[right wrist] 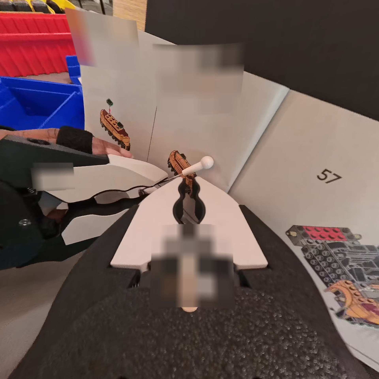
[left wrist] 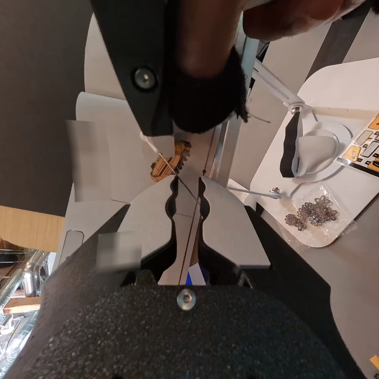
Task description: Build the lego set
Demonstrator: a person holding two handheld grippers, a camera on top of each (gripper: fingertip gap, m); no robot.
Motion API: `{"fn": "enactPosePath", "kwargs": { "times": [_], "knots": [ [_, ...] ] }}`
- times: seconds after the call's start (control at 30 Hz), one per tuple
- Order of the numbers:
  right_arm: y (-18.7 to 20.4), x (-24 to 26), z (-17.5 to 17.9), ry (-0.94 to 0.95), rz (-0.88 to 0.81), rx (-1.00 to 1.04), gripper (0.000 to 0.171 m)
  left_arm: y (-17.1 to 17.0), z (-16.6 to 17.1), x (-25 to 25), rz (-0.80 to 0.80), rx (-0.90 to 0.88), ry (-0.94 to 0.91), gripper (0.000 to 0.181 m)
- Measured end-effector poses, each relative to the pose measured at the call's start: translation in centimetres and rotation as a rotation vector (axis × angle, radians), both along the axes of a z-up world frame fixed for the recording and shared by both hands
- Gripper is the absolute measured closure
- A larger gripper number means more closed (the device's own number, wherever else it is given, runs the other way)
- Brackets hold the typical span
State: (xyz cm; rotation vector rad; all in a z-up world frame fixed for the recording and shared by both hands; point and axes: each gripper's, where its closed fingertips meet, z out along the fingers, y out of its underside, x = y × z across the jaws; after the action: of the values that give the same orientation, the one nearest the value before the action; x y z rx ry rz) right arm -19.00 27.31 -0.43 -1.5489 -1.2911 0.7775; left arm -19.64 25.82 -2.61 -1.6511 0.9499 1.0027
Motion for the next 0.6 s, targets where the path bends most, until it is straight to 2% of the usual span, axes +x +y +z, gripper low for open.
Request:
{"fn": "enactPosePath", "kwargs": {
  "times": [0.1,0.2,0.6],
  "knots": [
    [-0.6,-0.2,-0.2,0.015,0.034,-0.082,0.165,0.1,0.1,-0.1,-0.002,0.004,0.008,0.164],
    [-1.7,-0.1,-0.3,0.024,0.098,-0.174,0.156,0.1,0.0,0.0,-0.012,0.004,0.004,0.164],
    [-1.5,-0.1,0.2,0.148,0.078,-0.383,0.167,-0.3,0.1,-0.3,-0.030,-0.004,-0.021,0.163]
  ]
}}
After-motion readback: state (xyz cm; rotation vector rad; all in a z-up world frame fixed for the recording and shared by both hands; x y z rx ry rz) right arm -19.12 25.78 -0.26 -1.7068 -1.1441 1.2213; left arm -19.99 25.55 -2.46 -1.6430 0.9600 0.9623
